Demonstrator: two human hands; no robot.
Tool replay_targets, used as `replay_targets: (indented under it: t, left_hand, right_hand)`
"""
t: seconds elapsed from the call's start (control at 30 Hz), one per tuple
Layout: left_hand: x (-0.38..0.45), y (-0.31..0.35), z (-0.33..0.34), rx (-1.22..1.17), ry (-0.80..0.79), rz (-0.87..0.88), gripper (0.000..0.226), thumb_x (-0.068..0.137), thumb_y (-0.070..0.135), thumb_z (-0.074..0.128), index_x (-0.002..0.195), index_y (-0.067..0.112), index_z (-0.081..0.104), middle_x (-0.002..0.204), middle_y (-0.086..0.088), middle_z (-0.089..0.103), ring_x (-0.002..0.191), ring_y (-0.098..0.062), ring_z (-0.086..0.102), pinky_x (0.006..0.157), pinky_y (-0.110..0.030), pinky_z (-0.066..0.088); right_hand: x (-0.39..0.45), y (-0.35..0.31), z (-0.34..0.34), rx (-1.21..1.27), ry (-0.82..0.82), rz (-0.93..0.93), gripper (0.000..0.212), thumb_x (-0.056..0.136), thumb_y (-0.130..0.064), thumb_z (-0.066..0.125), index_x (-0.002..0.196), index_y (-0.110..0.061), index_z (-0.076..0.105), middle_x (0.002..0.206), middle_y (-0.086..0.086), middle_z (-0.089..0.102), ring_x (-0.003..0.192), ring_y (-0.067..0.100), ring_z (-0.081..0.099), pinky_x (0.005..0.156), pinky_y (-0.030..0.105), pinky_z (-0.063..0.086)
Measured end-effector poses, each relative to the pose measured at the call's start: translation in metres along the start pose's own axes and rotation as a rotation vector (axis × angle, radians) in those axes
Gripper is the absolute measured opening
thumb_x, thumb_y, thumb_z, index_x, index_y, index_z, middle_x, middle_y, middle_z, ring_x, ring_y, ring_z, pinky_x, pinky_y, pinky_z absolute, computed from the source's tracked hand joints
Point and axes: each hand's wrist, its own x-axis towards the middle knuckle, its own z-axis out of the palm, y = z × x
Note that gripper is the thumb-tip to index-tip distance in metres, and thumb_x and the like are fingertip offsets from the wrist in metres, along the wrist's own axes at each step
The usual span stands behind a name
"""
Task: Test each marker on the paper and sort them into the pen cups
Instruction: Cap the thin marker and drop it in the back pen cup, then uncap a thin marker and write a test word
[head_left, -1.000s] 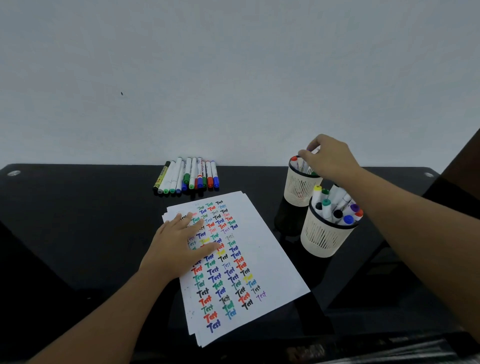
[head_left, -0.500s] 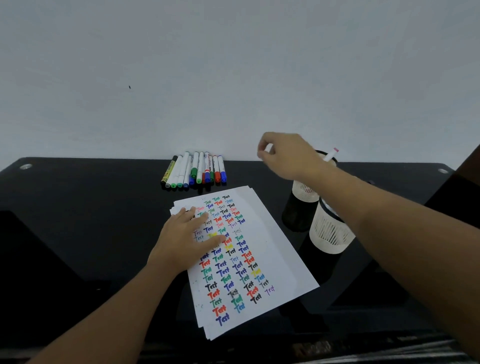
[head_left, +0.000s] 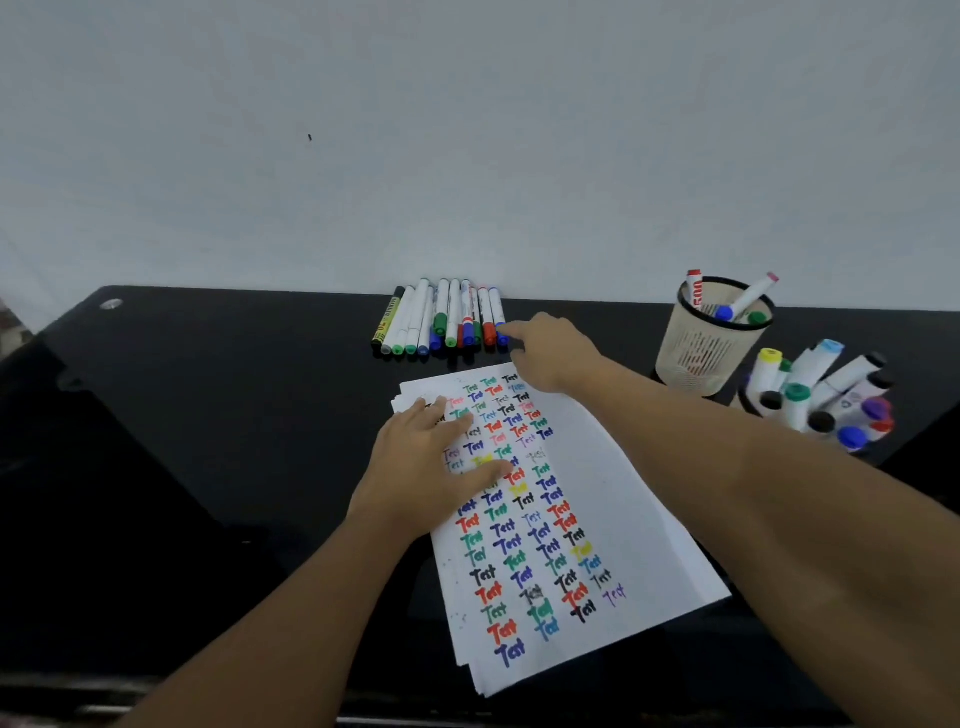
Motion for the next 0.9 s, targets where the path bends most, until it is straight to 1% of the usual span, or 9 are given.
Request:
replay_targets:
  t: [0.13,0.23,0.4,0.47,0.53,0.63,0.73,0.8,0.9]
  left_hand:
    - [0.001,-0.005,0.003,-0.001,0.013,0.011,0.111,0.062,0.101,0.036,0.15,0.033,0.048,0.165,0.002,0.03,0.154,-0.017,0.017,0.126,-0.047,0.015]
    - [0.001,-0.003,0.001,0.013,-0.01,0.004,0.101,0.07,0.094,0.045,0.151,0.034,0.045,0.166,0.003,0.027,0.155,-0.015,0.014,0.127,-0.044,0.01]
    - [0.001,-0.001,0.001,0.005,-0.008,0.003,0.104,0.067,0.095,0.041,0.151,0.034,0.045,0.166,0.003,0.027,0.155,-0.015,0.013,0.126,-0.045,0.011]
    - [0.0,-0.001,0.0,0.012,-0.013,-0.003,0.101,0.069,0.093,0.044,0.151,0.034,0.045,0.166,0.003,0.027,0.155,-0.015,0.013,0.126,-0.046,0.011]
    - [0.0,0.001,-0.001,0.013,-0.021,-0.01,0.098,0.072,0.09,0.048,0.152,0.034,0.044,0.166,0.004,0.026,0.155,-0.014,0.012,0.127,-0.045,0.01]
    - [0.0,0.001,-0.001,0.005,-0.018,-0.011,0.095,0.074,0.089,0.051,0.152,0.034,0.044,0.166,0.005,0.025,0.155,-0.014,0.011,0.127,-0.043,0.008]
    - [0.0,0.001,0.0,-0.007,-0.011,-0.013,0.095,0.074,0.089,0.051,0.151,0.034,0.045,0.166,0.005,0.026,0.155,-0.014,0.012,0.127,-0.043,0.009]
    - [0.001,0.001,0.0,-0.003,-0.009,-0.011,0.095,0.074,0.089,0.05,0.151,0.034,0.045,0.166,0.005,0.026,0.155,-0.014,0.012,0.127,-0.044,0.009]
    - [0.0,0.0,0.0,-0.005,-0.011,-0.013,0.095,0.073,0.09,0.05,0.151,0.036,0.045,0.166,0.005,0.026,0.155,-0.014,0.013,0.127,-0.045,0.01]
  right_hand:
    - [0.009,-0.001,0.011,-0.026,-0.006,-0.021,0.053,0.109,-0.031,0.04,0.16,-0.04,0.032,0.147,0.008,0.05,0.117,0.03,0.055,0.094,0.047,0.054]
    - [0.007,0.0,0.016,-0.04,0.053,-0.027,0.049,0.109,-0.035,0.041,0.158,-0.033,0.039,0.137,0.006,0.058,0.116,0.028,0.057,0.091,0.044,0.054]
    - [0.003,0.01,0.018,-0.029,0.183,-0.034,0.028,0.107,-0.037,0.049,0.133,-0.031,0.056,0.116,0.003,0.062,0.099,0.022,0.058,0.086,0.042,0.054]
    - [0.003,0.012,0.018,-0.037,0.168,-0.042,0.026,0.107,-0.041,0.049,0.131,-0.035,0.055,0.116,0.004,0.058,0.1,0.022,0.056,0.088,0.042,0.054]
    - [0.004,0.011,0.017,-0.056,0.118,-0.049,0.031,0.107,-0.044,0.046,0.137,-0.039,0.054,0.122,0.006,0.053,0.108,0.024,0.053,0.092,0.044,0.052]
    - [0.003,0.008,0.017,-0.059,0.101,-0.034,0.032,0.106,-0.045,0.049,0.136,-0.036,0.057,0.125,0.006,0.053,0.11,0.025,0.053,0.092,0.045,0.053]
    - [-0.003,0.006,0.016,0.02,0.231,-0.049,0.02,0.103,-0.033,0.059,0.123,-0.028,0.057,0.117,0.006,0.056,0.096,0.021,0.056,0.086,0.042,0.056]
    - [-0.011,0.007,0.013,0.071,0.391,-0.088,0.015,0.103,-0.022,0.059,0.117,-0.022,0.055,0.109,0.007,0.056,0.089,0.022,0.056,0.082,0.042,0.056]
    - [-0.026,0.007,0.005,0.195,0.584,-0.159,0.015,0.103,-0.016,0.058,0.118,-0.015,0.058,0.106,0.007,0.06,0.086,0.022,0.057,0.079,0.042,0.055]
